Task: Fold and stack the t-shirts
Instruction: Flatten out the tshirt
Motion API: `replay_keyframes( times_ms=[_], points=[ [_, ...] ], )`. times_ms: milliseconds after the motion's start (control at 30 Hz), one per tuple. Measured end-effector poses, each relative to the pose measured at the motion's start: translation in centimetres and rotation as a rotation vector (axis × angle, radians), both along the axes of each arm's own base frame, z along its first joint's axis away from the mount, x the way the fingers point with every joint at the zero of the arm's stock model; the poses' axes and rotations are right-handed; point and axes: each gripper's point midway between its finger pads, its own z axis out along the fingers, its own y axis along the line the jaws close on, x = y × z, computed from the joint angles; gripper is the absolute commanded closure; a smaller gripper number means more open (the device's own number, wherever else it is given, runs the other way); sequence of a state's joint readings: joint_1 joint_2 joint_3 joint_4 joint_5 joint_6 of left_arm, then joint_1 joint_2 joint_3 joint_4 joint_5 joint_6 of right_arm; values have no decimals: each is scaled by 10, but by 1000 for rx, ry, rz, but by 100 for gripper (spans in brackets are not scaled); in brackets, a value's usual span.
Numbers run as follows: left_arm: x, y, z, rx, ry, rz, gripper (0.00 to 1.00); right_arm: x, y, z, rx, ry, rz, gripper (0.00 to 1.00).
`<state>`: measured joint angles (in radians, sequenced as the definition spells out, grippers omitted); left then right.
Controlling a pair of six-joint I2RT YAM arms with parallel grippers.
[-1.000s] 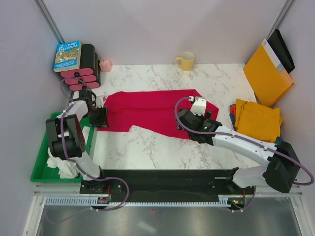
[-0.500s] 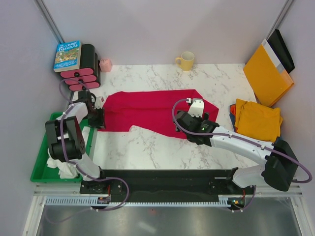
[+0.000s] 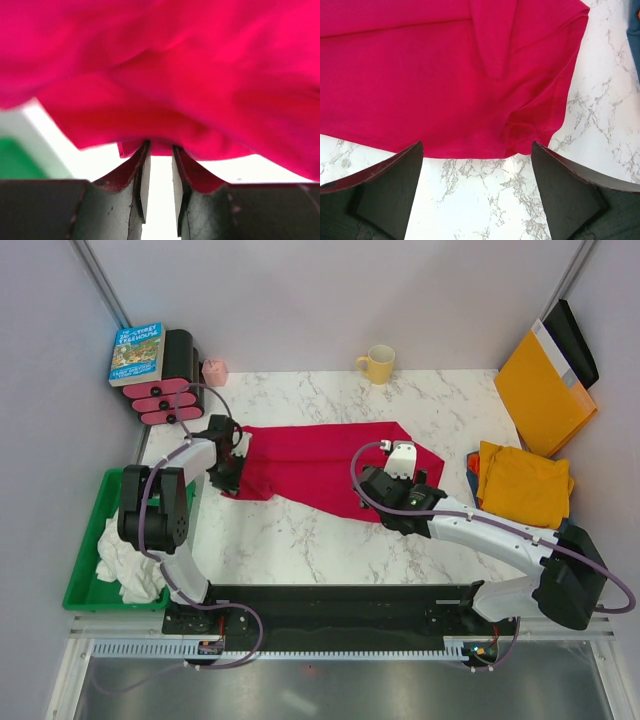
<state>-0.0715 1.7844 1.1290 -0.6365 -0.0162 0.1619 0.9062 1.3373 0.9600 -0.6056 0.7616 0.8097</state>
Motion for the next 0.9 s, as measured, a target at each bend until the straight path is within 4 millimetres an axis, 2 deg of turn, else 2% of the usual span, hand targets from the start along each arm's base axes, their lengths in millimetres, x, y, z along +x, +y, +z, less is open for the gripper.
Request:
replay_keyframes(
  times_ms=[67, 133, 233, 333, 533, 767, 900],
  points=[
    [6, -15, 2, -25, -6, -36, 64, -1, -2, 2, 5, -3, -6, 5],
    [11, -22, 7, -48, -17, -43, 58, -3, -4, 5, 17, -8, -12, 5],
    [20, -24, 15, -69, -48, -33, 51, -7, -8, 8, 34, -14, -21, 5],
    [19, -24, 23, -82, -70, -24, 47, -14, -14, 8, 44, -15, -26, 5],
    [5, -17, 39, -87, -119, -4, 46, -23, -22, 4, 48, -7, -35, 5],
    [-8, 6, 24, -81, -74, 66, 47, -25, -20, 3, 54, -7, -30, 5],
    [-10, 10, 12, -80, -43, 80, 47, -26, -19, 3, 54, -7, -26, 5]
  ],
)
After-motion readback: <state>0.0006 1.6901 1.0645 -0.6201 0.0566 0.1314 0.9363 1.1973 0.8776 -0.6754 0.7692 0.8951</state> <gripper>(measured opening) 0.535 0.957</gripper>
